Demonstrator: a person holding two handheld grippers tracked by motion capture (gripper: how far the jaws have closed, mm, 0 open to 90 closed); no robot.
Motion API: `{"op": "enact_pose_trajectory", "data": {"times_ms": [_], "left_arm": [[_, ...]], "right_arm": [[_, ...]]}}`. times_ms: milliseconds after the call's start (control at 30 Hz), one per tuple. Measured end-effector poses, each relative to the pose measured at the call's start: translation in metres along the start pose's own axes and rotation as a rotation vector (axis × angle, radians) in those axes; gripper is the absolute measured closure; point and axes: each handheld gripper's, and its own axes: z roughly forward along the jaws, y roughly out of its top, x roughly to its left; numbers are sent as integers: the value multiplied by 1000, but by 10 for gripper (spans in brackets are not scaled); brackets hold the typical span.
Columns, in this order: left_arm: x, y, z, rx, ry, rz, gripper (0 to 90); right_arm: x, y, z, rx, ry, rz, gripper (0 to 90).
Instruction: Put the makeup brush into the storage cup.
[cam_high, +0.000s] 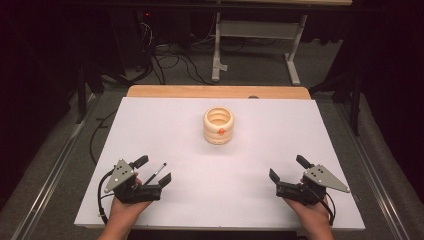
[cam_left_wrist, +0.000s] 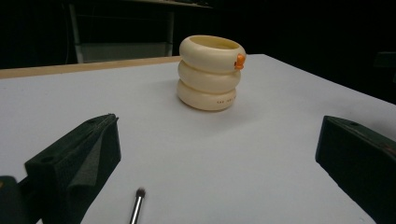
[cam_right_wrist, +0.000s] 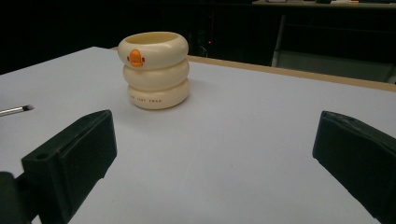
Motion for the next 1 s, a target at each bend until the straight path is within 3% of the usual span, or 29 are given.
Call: {"op": "enact_pose_trajectory", "data": {"times_ms": [367,800,1000], "left_arm": [[5,-1,1,26,29,3,9],[18,2,-3,50,76,-16,14],[26,3,-7,63,104,-4,21]], "right_arm": [[0,0,0,4,-4,-2,14],[-2,-1,0,4,-3,-3,15],[-2,-1,0,3,-5,-3,14]]}}
